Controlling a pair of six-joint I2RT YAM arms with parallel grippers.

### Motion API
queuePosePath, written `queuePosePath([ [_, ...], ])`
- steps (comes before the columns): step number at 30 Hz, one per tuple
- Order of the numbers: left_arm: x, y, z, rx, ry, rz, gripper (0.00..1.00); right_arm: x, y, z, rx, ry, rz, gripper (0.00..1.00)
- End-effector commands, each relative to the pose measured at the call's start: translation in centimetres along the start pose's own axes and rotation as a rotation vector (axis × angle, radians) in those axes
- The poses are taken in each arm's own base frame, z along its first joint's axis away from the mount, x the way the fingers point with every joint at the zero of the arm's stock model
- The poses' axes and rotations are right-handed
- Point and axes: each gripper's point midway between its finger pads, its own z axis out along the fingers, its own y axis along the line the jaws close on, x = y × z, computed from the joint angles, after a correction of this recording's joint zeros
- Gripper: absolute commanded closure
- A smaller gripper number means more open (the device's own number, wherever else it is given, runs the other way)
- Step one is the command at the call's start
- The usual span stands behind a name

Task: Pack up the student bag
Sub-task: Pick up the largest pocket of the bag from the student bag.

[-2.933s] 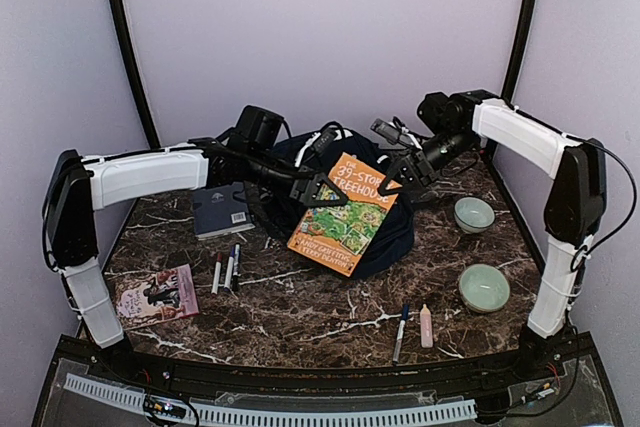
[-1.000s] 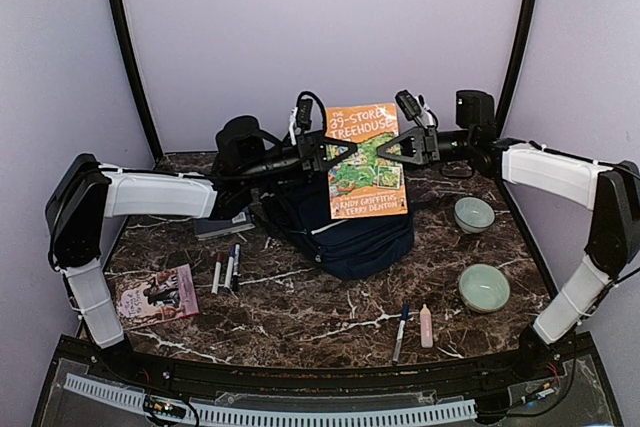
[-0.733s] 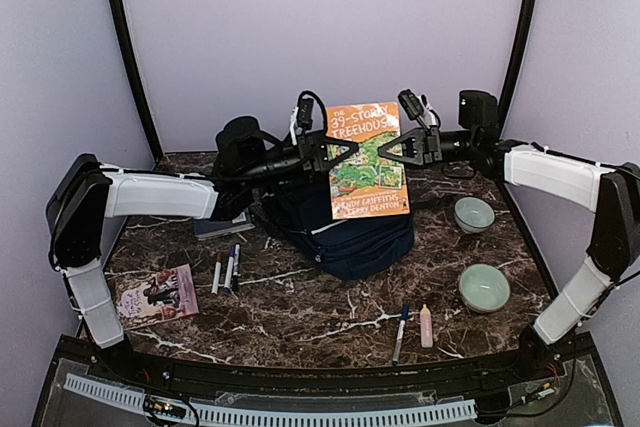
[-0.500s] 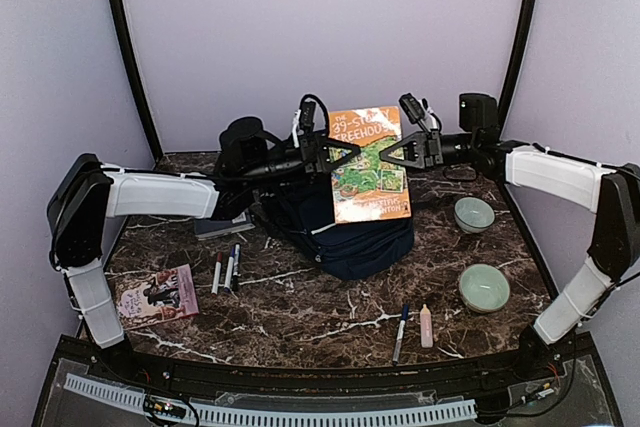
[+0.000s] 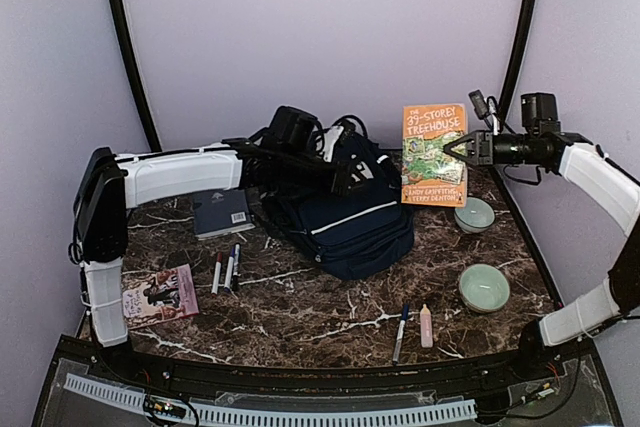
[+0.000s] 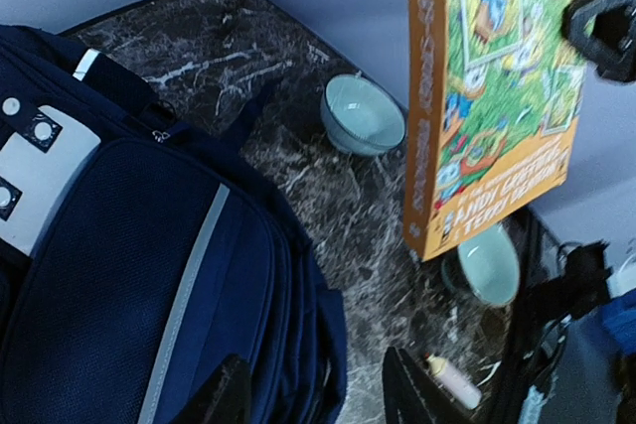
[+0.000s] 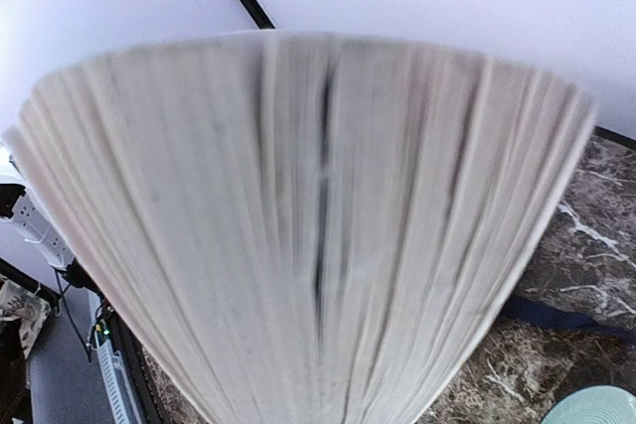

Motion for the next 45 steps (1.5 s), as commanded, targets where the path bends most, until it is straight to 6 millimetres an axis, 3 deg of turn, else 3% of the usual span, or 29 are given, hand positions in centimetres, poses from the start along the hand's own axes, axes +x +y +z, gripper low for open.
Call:
queuePosePath([
  [1, 5.5, 0.3, 1.8, -0.080, 0.257, 0.190, 0.57, -0.2, -0.7, -2.3, 0.133, -0.023, -0.138, 1.00],
  [5, 6.6, 0.2, 4.5, -0.088, 0.290, 0.149, 0.65, -0.4, -2.0, -3.6, 0.197, -0.034, -0.138, 1.00],
  [13, 8.5, -0.3, 8.8, -0.110, 0.302, 0.141, 0.58, -1.8, -2.9, -5.1, 0.242, -0.079, -0.129, 1.00],
  [24, 8.9, 2.1, 10.8, -0.221, 0.311, 0.190, 0.59, -1.4, -2.7, -4.7, 0.195, -0.090, -0.111, 1.00],
  [36, 13.4, 2.3, 12.9, -0.184, 0.431, 0.265, 0.51, -1.3, -3.0, -4.4, 0.177, -0.086, -0.096, 1.00],
  [40, 13.1, 4.1, 12.5, -0.296, 0.431, 0.270, 0.56, -1.2, -3.1, -4.3, 0.170, -0.085, -0.089, 1.00],
  [45, 12.4, 4.5, 12.1, -0.337, 0.424, 0.272, 0.77, -1.2, -3.3, -4.1, 0.168, -0.083, -0.082, 1.00],
])
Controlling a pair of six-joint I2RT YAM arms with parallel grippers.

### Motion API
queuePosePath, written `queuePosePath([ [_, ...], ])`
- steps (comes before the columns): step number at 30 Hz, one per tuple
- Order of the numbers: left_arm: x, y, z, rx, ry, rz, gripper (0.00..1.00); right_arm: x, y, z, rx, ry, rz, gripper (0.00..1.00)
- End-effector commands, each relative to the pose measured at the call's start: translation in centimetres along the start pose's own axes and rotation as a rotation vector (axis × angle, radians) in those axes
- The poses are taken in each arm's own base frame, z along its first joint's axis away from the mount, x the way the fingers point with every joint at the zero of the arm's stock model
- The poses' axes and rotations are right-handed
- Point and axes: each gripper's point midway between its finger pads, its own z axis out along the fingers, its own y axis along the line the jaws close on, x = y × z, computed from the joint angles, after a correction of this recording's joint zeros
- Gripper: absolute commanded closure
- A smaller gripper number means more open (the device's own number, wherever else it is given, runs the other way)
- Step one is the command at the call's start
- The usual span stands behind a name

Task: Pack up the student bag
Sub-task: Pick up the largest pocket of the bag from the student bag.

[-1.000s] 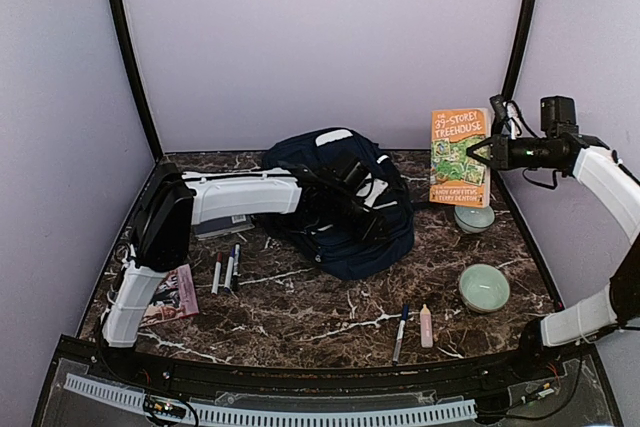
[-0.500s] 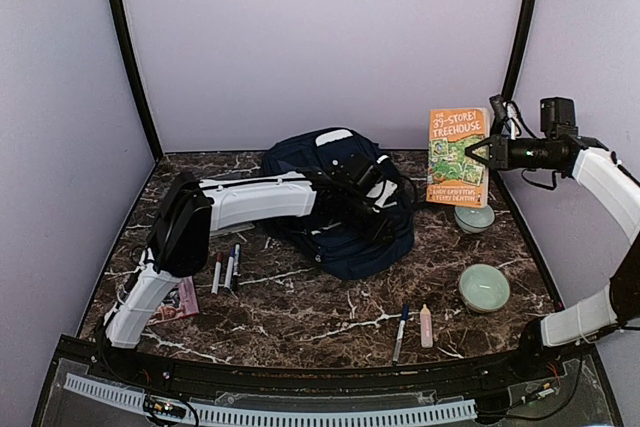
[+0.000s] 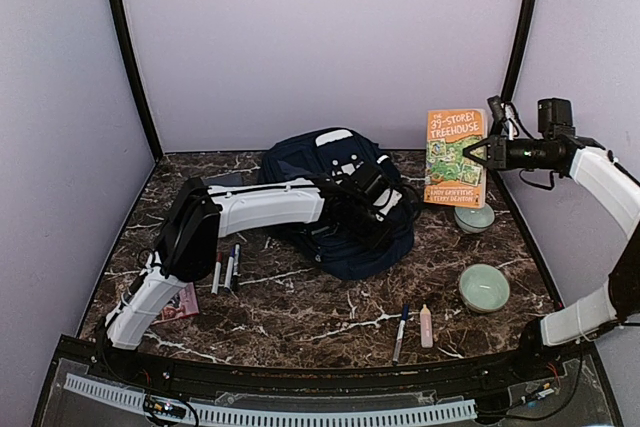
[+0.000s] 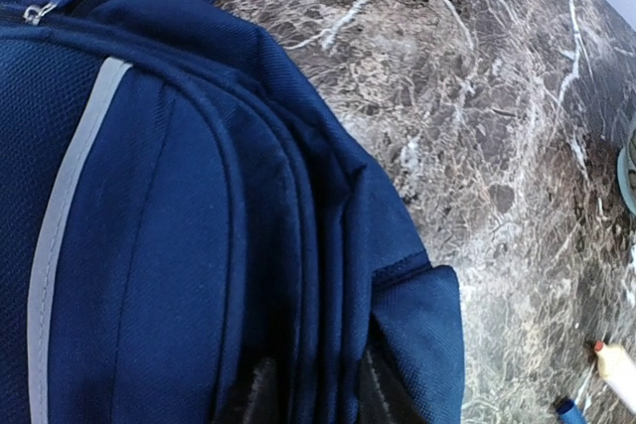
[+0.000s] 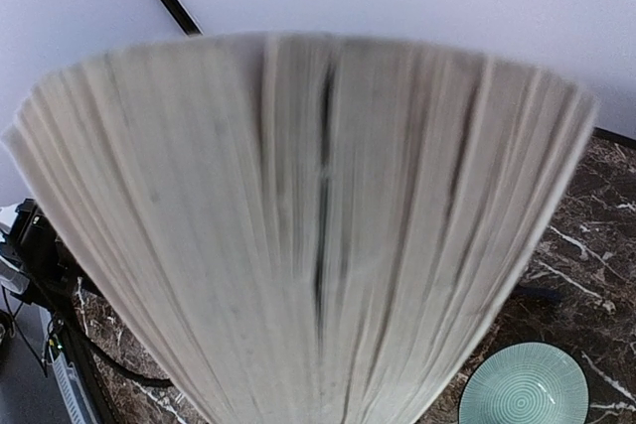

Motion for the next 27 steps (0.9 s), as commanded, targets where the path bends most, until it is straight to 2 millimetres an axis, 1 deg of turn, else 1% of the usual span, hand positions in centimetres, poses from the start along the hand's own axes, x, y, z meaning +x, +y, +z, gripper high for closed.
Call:
queuePosePath([
  [1, 1.7, 1.5, 0.1, -0.087, 0.075, -0.001, 0.80, -1.9, 0.7, -0.2, -0.040, -0.066, -0.058, 1.00],
  [2, 1.7, 1.6, 0.1, -0.091, 0.075, -0.003, 0.82, -1.9, 0.7, -0.2, -0.038, -0.068, -0.059, 1.00],
  [4, 1.5, 1.6, 0.0, -0.093, 0.071, -0.004, 0.83, -2.0, 0.8, -0.3, -0.040, -0.069, -0.059, 1.00],
  [5, 1.6, 1.6, 0.1, -0.093, 0.071, -0.003, 0.81, -1.2, 0.6, 0.0, -0.041, -0.056, -0.043, 1.00],
  [6, 1.6, 1.6, 0.2, -0.090, 0.073, 0.002, 0.76, -0.9, 0.4, 0.1, -0.041, -0.051, -0.038, 1.00],
  [8, 1.9, 1.8, 0.4, -0.098, 0.081, 0.008, 0.64, -0.8, 0.5, 0.1, -0.040, -0.052, -0.039, 1.00],
  [11, 2.7, 1.8, 0.7, -0.095, 0.107, 0.023, 0.60, -0.8, 0.5, -0.1, -0.035, -0.052, -0.043, 1.00],
  [13, 3.2, 2.0, 0.9, -0.104, 0.127, 0.031, 0.61, -0.7, 0.5, 0.0, -0.034, -0.049, -0.042, 1.00],
  [14, 3.4, 2.1, 0.8, -0.112, 0.132, 0.033, 0.64, -0.6, 0.5, 0.0, -0.033, -0.048, -0.043, 1.00],
  [17, 2.8, 2.6, 0.1, -0.145, 0.131, 0.045, 0.78, -0.8, 0.3, -0.1, -0.017, -0.045, -0.035, 1.00],
  [18, 2.2, 2.7, -0.5, -0.158, 0.121, 0.047, 0.82, -0.8, 0.1, -0.1, -0.007, -0.036, -0.025, 1.00],
  [20, 0.5, 3.1, -2.2, -0.192, 0.085, 0.054, 0.92, -2.2, 0.4, -0.7, 0.011, -0.040, -0.040, 1.00],
  [21, -0.4, 3.2, -3.2, -0.208, 0.061, 0.058, 0.95, -2.5, 0.5, -0.9, 0.018, -0.037, -0.041, 1.00],
  [22, -1.9, 3.3, -4.9, -0.224, 0.023, 0.063, 0.98, -3.0, 0.6, -1.1, 0.024, -0.038, -0.044, 1.00],
  [24, -4.2, 3.6, -7.7, -0.263, -0.047, 0.071, 1.00, -3.5, 0.7, -1.4, 0.033, -0.024, -0.040, 1.00],
  [27, -7.2, 4.1, -11.7, -0.324, -0.145, 0.085, 1.00, -3.4, 1.5, -1.4, -0.018, 0.021, 0.001, 1.00],
])
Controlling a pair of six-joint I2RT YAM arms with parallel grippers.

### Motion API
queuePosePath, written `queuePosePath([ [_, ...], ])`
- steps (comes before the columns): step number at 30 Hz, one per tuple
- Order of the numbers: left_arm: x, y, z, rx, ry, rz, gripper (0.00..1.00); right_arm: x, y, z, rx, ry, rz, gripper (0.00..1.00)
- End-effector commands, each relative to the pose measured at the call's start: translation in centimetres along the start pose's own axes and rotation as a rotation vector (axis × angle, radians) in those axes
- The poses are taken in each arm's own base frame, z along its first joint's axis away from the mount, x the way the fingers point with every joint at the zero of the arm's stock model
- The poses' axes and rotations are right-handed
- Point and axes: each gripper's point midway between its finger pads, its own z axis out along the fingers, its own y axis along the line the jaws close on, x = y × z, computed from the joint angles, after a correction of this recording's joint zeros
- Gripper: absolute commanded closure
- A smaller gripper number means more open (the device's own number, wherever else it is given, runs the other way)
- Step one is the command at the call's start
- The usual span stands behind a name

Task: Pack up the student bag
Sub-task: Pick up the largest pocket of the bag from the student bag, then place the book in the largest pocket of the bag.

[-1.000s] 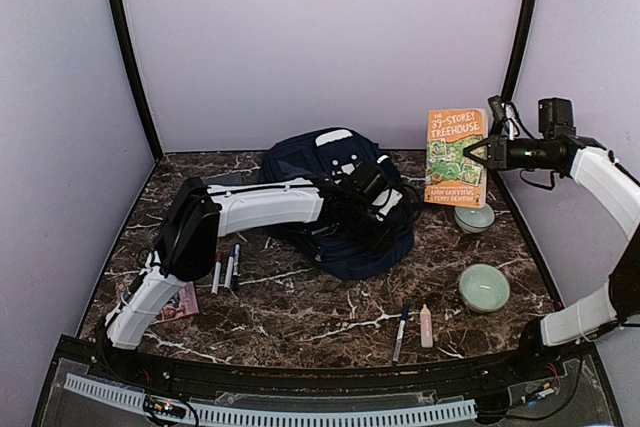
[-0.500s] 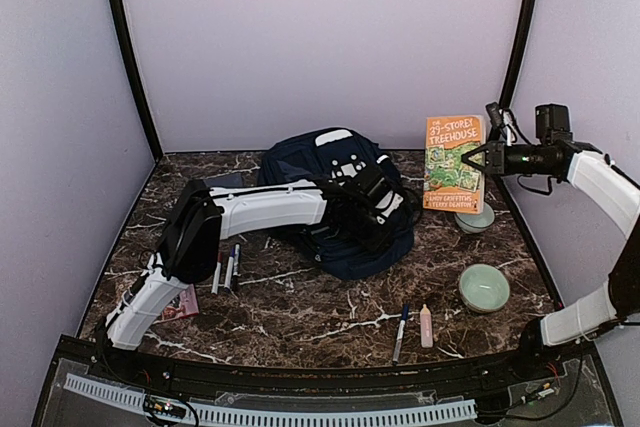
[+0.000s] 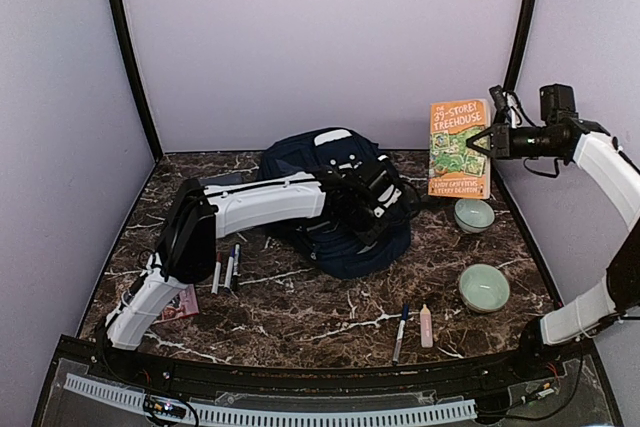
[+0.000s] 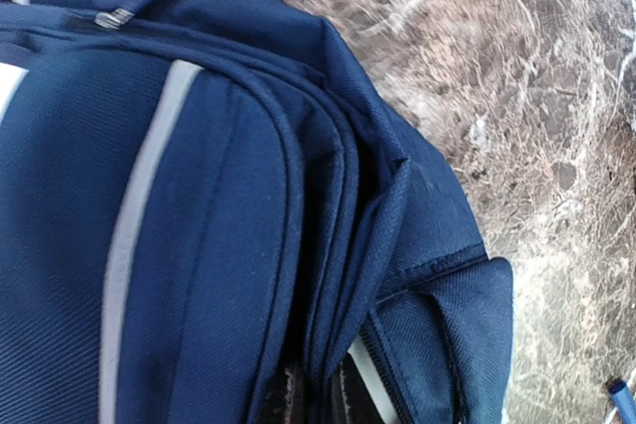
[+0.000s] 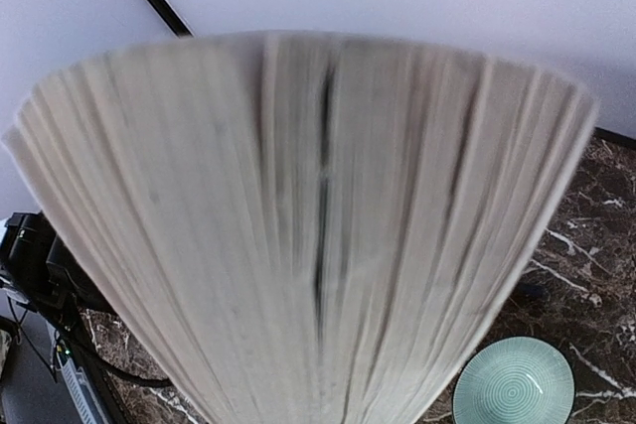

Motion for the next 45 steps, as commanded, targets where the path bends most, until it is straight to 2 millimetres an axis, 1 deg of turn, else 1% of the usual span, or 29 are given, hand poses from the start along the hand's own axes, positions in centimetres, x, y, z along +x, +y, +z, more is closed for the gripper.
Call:
queuePosePath([
  [1, -7.3, 4.5, -11.2, -0.169, -0.214, -0.005, 1.00, -2.0, 1.9, -1.0, -0.062, -0.005, -0.016, 1.00],
  [4, -9.2, 5.5, -14.6, -0.214, -0.290, 0.001, 1.00, -1.2, 2.8, -1.1, -0.106, 0.021, 0.031, 1.00],
  [6, -10.1, 6.1, -16.4, -0.239, -0.330, 0.006, 1.00, -1.0, 3.2, -1.4, -0.113, 0.042, 0.034, 1.00],
  [9, -11.1, 6.8, -18.6, -0.278, -0.374, 0.024, 1.00, -0.8, 3.6, -1.7, -0.119, 0.057, 0.038, 1.00],
  [11, -11.7, 7.3, -19.9, -0.307, -0.400, 0.033, 1.00, -0.2, 4.2, -1.6, -0.155, 0.067, 0.056, 1.00],
  [14, -12.4, 7.8, -21.3, -0.342, -0.426, 0.055, 1.00, 1.5, 5.4, -1.0, -0.248, 0.120, 0.097, 1.00],
  [15, -12.6, 8.0, -21.8, -0.349, -0.436, 0.060, 1.00, 2.5, 6.0, -0.5, -0.287, 0.158, 0.119, 1.00],
  [17, -13.0, 8.2, -22.4, -0.363, -0.456, 0.068, 1.00, 3.8, 7.0, 0.5, -0.340, 0.211, 0.130, 1.00],
  [20, -13.4, 8.5, -22.9, -0.377, -0.473, 0.063, 1.00, 5.3, 8.8, 1.9, -0.409, 0.259, 0.157, 1.00],
  [24, -13.4, 8.7, -22.7, -0.379, -0.479, 0.019, 1.00, 7.6, 10.7, 3.6, -0.477, 0.323, 0.212, 1.00],
  [26, -13.3, 8.7, -22.3, -0.370, -0.484, -0.005, 1.00, 8.9, 11.1, 4.1, -0.501, 0.346, 0.269, 1.00],
  [28, -13.3, 8.4, -22.0, -0.351, -0.491, -0.022, 1.00, 10.3, 11.0, 4.5, -0.517, 0.359, 0.338, 1.00],
  [31, -13.5, 8.1, -22.0, -0.319, -0.506, -0.056, 1.00, 11.7, 11.4, 5.5, -0.536, 0.394, 0.388, 1.00],
  [34, -13.5, 7.6, -21.9, -0.284, -0.511, -0.077, 1.00, 11.9, 12.1, 6.8, -0.572, 0.433, 0.384, 1.00],
  [38, -13.3, 6.9, -22.3, -0.234, -0.514, -0.090, 1.00, 11.2, 12.9, 8.7, -0.590, 0.446, 0.410, 1.00],
  [42, -12.9, 6.5, -22.9, -0.199, -0.521, -0.105, 1.00, 12.2, 13.7, 10.3, -0.586, 0.484, 0.401, 1.00],
  [43, -13.0, 6.1, -23.3, -0.178, -0.535, -0.103, 1.00, 12.6, 13.5, 11.0, -0.592, 0.503, 0.420, 1.00],
  [45, -12.9, 5.5, -23.8, -0.134, -0.559, -0.097, 1.00, 12.3, 13.6, 11.6, -0.611, 0.511, 0.402, 1.00],
])
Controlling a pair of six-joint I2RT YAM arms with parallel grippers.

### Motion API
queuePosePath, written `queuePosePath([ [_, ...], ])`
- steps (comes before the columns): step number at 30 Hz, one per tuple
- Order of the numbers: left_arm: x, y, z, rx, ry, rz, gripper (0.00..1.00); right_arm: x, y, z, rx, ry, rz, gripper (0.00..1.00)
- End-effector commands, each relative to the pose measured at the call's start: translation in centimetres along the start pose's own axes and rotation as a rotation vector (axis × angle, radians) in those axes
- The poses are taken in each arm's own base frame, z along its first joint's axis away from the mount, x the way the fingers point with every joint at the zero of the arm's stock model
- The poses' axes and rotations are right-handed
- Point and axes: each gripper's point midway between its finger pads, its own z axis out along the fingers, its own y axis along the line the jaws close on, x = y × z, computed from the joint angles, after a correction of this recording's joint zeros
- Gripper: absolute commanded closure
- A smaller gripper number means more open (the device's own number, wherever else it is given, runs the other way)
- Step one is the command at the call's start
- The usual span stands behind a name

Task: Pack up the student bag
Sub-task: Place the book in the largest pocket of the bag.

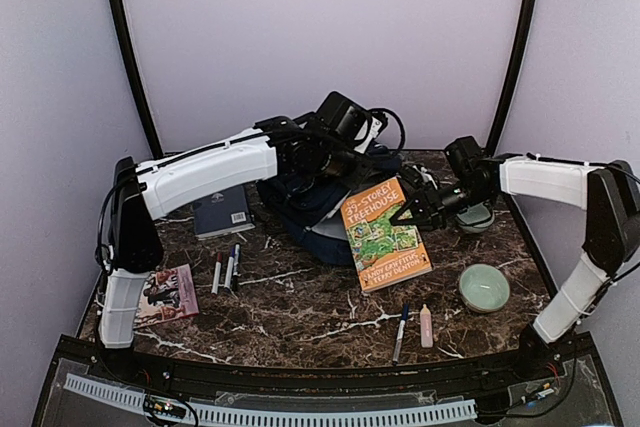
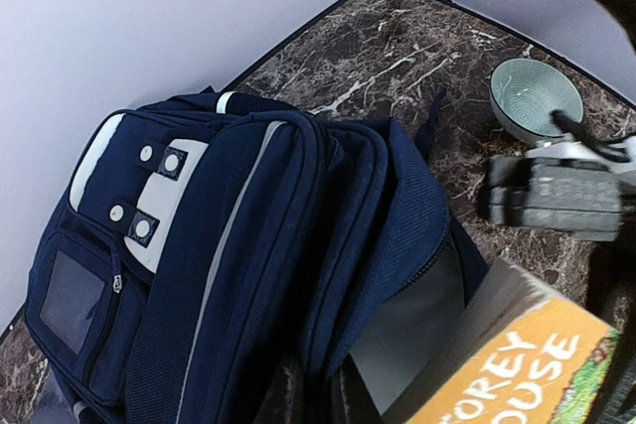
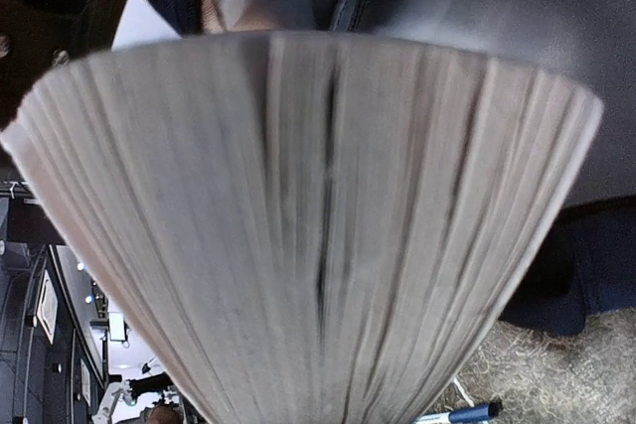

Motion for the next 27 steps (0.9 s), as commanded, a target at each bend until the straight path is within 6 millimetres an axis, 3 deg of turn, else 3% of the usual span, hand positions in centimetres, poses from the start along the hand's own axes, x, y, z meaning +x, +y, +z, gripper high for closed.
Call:
queuePosePath([
  [1, -7.2, 1.1, -7.8, 0.083, -0.265, -0.118, 1.00, -2.7, 1.7, 1.0, -0.065, 0.005, -0.079, 1.00],
  [6, -7.2, 1.5, -9.4, 0.094, -0.316, -0.155, 1.00, -3.3, -0.2, 3.3, -0.076, 0.026, -0.013, 1.00],
  [10, -7.2, 1.6, -10.2, 0.104, -0.347, -0.173, 1.00, -5.2, -1.2, 4.5, -0.057, -0.041, -0.037, 1.00],
  [14, -7.1, 1.5, -10.1, 0.107, -0.349, -0.173, 1.00, -6.9, -1.5, 5.7, -0.070, -0.084, -0.074, 1.00],
  [22, -7.4, 1.2, -10.2, 0.127, -0.366, -0.157, 1.00, -9.6, -6.3, 8.2, 0.029, -0.190, 0.037, 1.00],
  [27, -6.5, 0.6, -9.7, 0.150, -0.345, -0.161, 1.00, -11.7, -6.5, 8.7, 0.008, -0.232, 0.016, 1.00],
])
